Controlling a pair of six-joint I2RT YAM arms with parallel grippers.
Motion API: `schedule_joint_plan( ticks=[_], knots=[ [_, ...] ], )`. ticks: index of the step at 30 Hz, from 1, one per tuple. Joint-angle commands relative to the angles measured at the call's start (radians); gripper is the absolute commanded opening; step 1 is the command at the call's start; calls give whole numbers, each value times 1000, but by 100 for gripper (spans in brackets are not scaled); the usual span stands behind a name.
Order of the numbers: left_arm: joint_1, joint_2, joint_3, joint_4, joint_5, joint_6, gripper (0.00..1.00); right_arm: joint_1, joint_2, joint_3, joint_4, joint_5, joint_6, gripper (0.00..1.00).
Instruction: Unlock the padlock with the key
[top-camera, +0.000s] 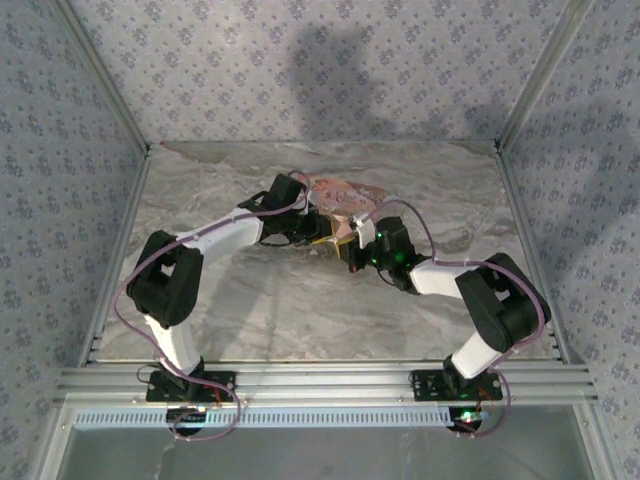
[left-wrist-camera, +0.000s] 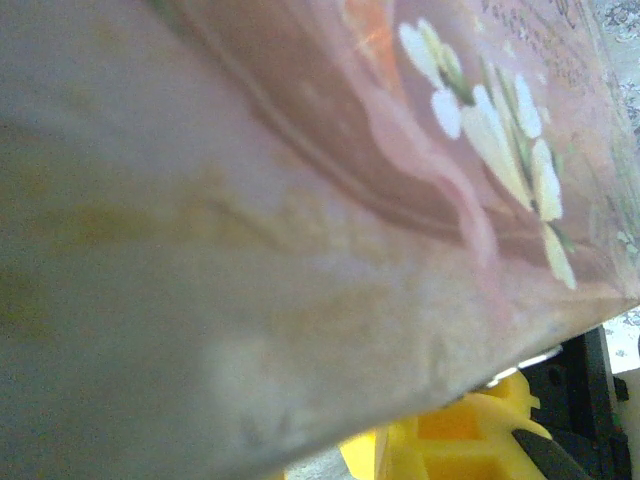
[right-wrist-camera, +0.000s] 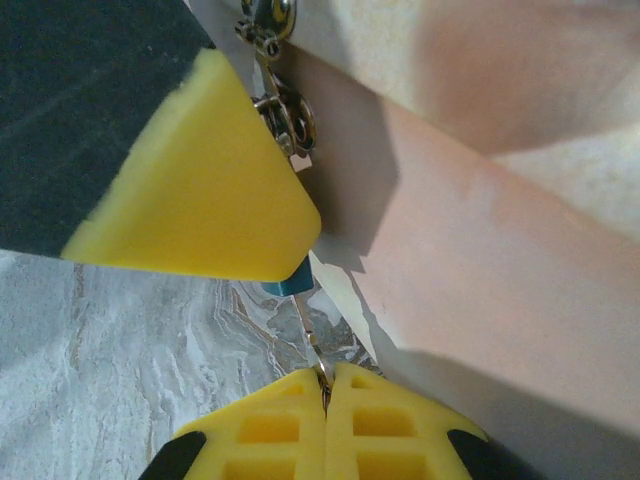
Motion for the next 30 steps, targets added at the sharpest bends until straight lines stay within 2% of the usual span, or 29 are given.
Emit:
schedule_joint_plan(
  ticks=[1, 17, 30],
  knots=[
    [-8, -49, 10, 14, 58, -16, 15, -10, 6, 0, 48, -7, 20, 0],
    [-11, -52, 5, 27, 68, -32, 14, 1, 70, 53, 221, 37, 89, 0],
    [-10, -43, -20, 45, 72, -40, 14, -13, 90, 165, 242, -48, 107, 0]
  ],
)
